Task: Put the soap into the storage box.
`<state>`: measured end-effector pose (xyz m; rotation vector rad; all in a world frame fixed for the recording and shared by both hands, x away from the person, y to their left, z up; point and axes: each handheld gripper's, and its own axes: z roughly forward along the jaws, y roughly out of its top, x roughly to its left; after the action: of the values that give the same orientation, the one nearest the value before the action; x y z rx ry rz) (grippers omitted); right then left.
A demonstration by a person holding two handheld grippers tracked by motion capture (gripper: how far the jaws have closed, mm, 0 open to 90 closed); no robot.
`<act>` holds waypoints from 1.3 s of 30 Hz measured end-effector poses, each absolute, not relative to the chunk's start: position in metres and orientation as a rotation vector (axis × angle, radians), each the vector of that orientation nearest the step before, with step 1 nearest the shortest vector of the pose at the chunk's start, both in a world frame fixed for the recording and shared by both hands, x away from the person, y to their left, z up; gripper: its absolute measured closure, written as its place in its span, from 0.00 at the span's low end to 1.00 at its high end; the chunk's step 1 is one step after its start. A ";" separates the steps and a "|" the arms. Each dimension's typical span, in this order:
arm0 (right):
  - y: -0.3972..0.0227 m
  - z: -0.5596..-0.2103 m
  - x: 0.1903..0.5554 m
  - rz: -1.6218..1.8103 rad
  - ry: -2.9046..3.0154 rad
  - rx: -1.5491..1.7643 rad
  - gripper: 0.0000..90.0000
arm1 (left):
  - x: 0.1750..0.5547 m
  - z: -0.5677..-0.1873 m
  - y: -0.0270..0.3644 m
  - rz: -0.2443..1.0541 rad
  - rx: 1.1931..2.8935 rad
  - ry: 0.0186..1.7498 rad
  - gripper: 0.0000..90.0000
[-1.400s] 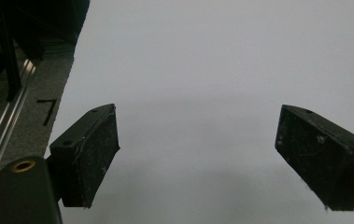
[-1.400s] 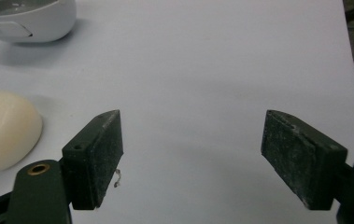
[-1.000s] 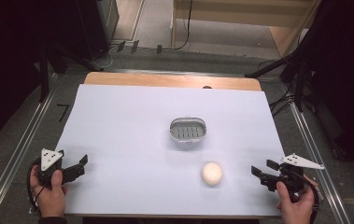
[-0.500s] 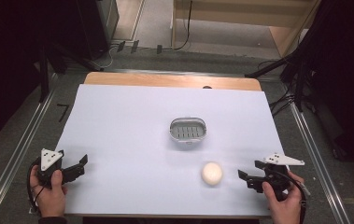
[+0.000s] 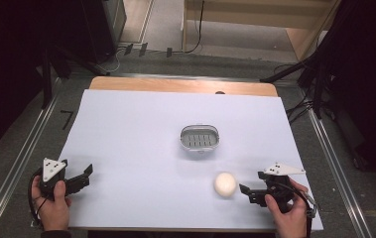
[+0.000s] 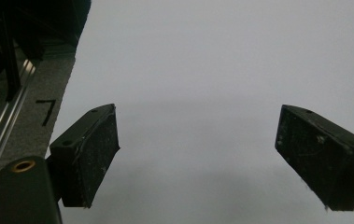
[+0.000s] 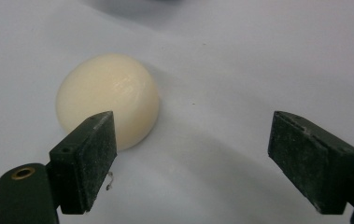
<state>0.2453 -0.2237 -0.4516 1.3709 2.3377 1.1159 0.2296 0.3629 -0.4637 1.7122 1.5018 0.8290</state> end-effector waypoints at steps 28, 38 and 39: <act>-0.187 -0.455 0.243 1.050 2.427 1.342 0.04 | 0.230 -0.464 0.363 0.828 1.713 1.503 0.16; -0.178 -0.458 0.243 1.031 2.438 1.336 0.04 | 0.230 -0.464 0.363 0.828 1.713 1.504 0.16; -0.177 -0.458 0.244 1.027 2.439 1.343 0.04 | 0.230 -0.464 0.363 0.828 1.713 1.504 0.16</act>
<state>0.2436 -0.1774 -0.4584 1.3427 2.4386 1.0273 0.2299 0.3627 -0.4638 1.7132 1.5035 0.8283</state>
